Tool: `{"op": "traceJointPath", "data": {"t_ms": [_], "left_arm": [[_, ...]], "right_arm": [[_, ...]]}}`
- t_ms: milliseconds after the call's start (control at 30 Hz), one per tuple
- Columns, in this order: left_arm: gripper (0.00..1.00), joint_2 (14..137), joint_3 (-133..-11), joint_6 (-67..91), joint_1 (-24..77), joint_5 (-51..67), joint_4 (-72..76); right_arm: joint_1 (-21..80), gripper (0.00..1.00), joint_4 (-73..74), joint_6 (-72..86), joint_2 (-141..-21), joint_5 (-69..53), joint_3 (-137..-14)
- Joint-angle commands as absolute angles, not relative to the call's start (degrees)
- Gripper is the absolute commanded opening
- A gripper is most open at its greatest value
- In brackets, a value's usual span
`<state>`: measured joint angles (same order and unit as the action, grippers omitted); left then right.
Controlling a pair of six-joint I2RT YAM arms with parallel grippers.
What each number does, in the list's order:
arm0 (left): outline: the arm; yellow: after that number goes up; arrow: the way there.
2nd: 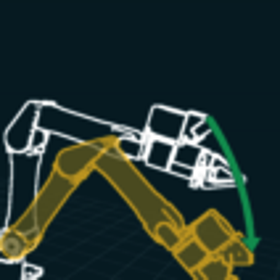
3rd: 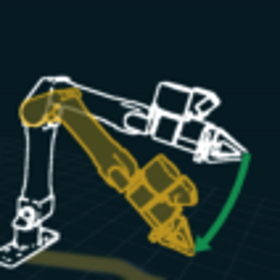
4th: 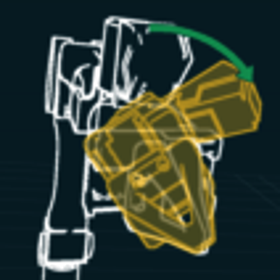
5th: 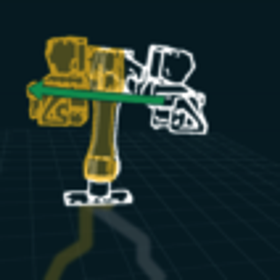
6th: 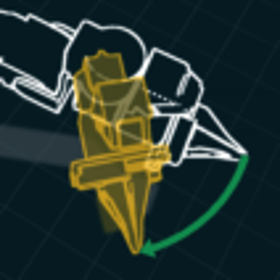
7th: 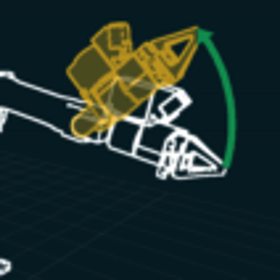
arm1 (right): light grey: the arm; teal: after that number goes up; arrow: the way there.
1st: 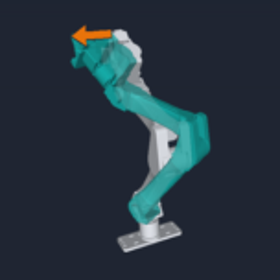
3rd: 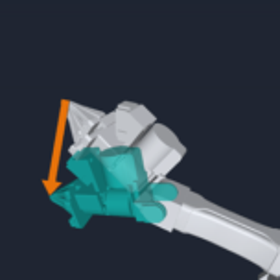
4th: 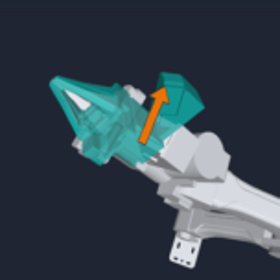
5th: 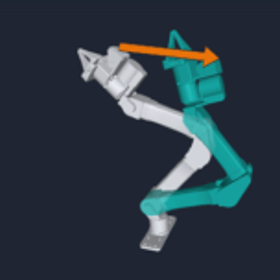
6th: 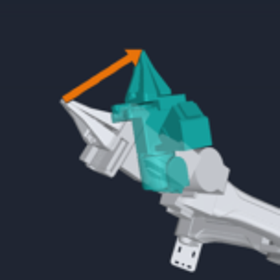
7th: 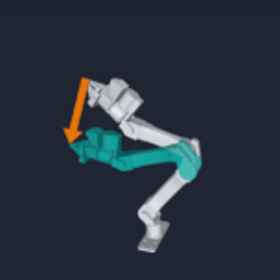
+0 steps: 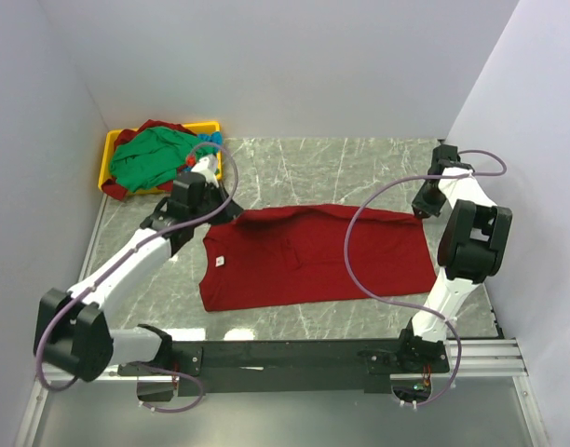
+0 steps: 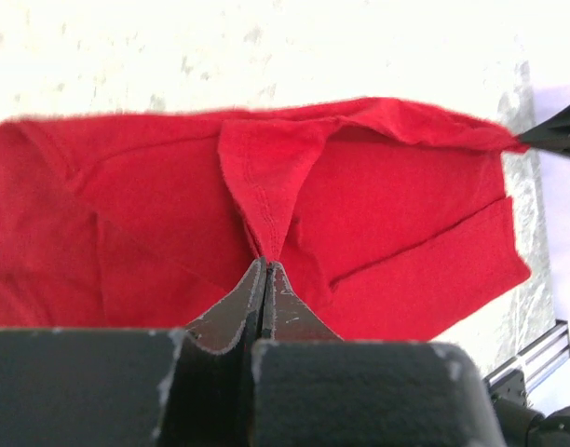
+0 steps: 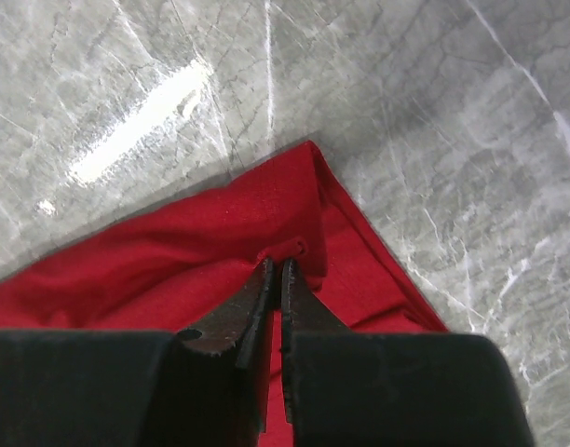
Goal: Fold and stack the t-shirts
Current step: Fold the tshirt
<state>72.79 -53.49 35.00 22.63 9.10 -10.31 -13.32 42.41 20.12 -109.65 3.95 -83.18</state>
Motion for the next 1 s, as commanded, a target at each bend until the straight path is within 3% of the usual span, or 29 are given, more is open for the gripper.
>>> {"op": "traceJointPath", "data": {"t_ms": [0, 433, 967], "left_arm": [[0.00, 68.6, -49.8, 37.0, 24.1, 6.7, -12.1], [0.00, 56.8, -42.8, 40.6, 26.4, 1.8, -16.7], [0.00, 54.0, -42.4, 39.8, 26.5, 0.3, -20.3]], "right_arm": [[-13.1, 0.00, 41.2, 20.5, -105.6, 6.2, -82.9], [-13.1, 0.00, 42.0, 21.0, -102.4, 7.1, -79.1], [-13.1, 0.00, 44.8, 21.9, -97.1, 10.7, -75.4]]}}
